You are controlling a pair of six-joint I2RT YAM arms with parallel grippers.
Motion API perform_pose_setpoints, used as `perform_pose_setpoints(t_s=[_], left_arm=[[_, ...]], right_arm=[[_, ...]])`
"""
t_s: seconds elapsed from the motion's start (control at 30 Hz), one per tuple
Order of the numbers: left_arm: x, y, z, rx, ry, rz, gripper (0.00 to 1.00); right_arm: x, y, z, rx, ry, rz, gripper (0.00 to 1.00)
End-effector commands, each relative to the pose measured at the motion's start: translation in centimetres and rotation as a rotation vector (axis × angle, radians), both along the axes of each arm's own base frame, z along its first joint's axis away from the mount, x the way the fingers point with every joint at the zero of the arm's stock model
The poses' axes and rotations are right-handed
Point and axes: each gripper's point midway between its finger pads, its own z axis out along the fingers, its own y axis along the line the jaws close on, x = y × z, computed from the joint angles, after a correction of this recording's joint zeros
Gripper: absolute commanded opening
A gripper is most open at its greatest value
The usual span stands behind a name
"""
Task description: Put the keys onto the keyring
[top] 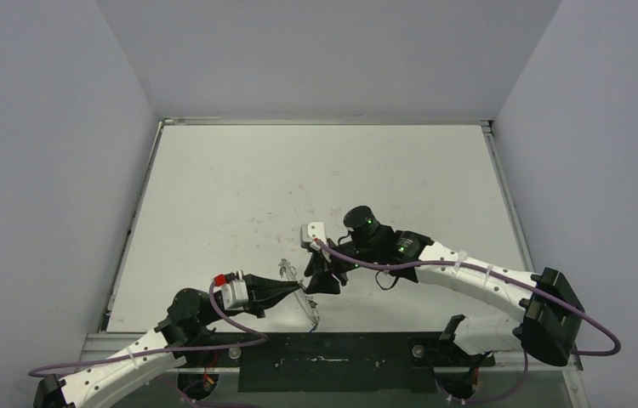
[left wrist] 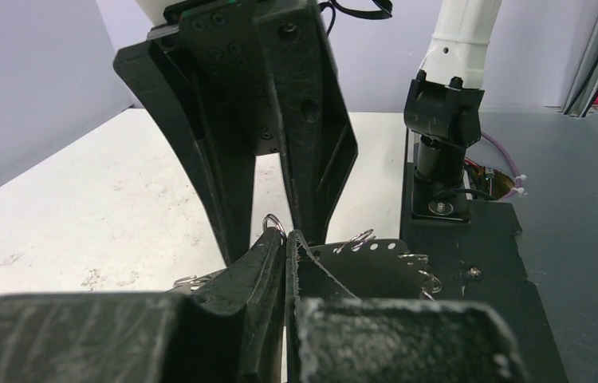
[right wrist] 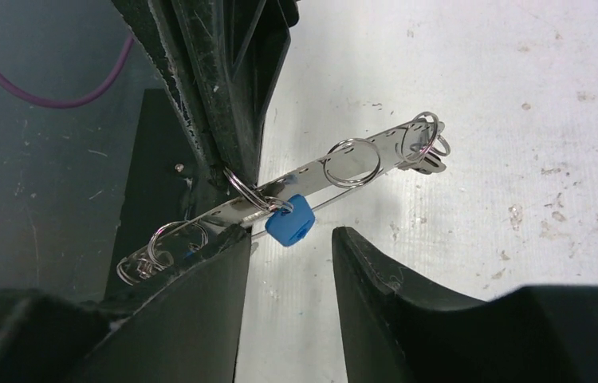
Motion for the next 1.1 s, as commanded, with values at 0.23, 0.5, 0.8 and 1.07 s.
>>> perform_pose_setpoints(t_s=[0.23,0.5,0.8,1.07], left_arm=[[-0.5,0.3,2.5,-0.081,-0.04,-0.015,0.0],[2.0,0.7,1.1,-0.003,0.014,0.119,0.0],[5.7,0.6,0.1,0.134,0.023,0.283,0.0],[9.3,-0.5,-1.3,0.242,0.013,0.394,0.0]], right_arm=[[1.3,0.6,2.6,0.101,-0.098,-0.03,0.47],[5.4,-1.7,1.8,0.034,-0.139,-0.292,0.56],[9.9,-6.3,1.5,0.044,-0.158,-0.619,0.94],[11.9,-9.6,0.5,0.02,-0.115,-0.766,1.0]])
